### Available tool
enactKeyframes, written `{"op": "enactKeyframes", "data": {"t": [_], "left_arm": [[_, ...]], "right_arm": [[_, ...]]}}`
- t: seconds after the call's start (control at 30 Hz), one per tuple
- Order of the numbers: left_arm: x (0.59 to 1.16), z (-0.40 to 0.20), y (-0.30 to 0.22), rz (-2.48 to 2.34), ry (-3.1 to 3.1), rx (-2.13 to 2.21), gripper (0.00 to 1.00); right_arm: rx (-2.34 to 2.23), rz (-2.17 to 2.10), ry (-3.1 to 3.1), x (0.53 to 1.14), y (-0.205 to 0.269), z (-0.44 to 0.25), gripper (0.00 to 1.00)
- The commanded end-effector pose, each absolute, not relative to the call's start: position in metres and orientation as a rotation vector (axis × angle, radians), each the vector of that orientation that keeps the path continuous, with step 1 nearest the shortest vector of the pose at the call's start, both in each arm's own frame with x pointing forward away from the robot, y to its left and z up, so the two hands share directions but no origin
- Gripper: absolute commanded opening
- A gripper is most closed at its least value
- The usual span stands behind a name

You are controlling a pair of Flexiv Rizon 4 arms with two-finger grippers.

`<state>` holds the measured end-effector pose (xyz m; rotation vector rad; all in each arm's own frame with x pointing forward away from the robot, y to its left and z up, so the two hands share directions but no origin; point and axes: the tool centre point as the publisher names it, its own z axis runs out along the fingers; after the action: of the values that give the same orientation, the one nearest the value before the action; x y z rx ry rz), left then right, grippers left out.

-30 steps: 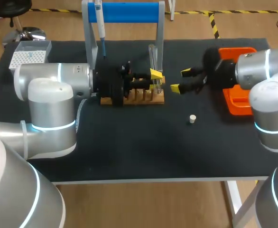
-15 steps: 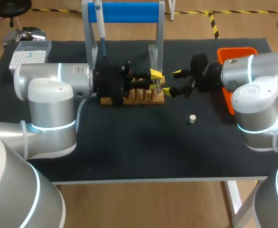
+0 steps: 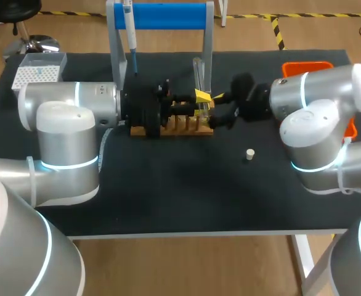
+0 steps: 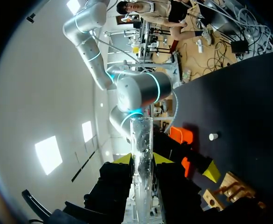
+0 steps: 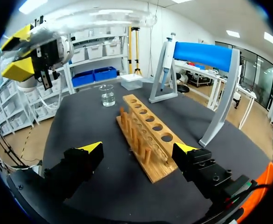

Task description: Invert the test tube, pick up the pipette, mount the tip to pipette, aspirate from beaker and dispense into the tube, eject the tip, return the pipette, and cap with the stopper.

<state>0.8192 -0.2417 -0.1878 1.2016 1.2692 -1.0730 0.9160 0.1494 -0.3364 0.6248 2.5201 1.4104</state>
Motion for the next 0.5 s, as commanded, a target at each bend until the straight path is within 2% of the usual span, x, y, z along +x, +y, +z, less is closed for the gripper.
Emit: {"op": "enactKeyframes", "data": {"t": [0.03, 0.5], "left_arm": [[0.8187, -0.1882, -0.2425, -1.069, 1.268, 1.199, 0.0], [0.8187, -0.1882, -0.2425, -1.069, 1.268, 1.199, 0.0]], "right_arm": [[0.645, 1.396, 2.525, 0.9224, 0.1564, -0.3431, 1.0], [0.697, 1.353, 2.503, 0.9267, 0.156, -0.3509, 1.0]]}}
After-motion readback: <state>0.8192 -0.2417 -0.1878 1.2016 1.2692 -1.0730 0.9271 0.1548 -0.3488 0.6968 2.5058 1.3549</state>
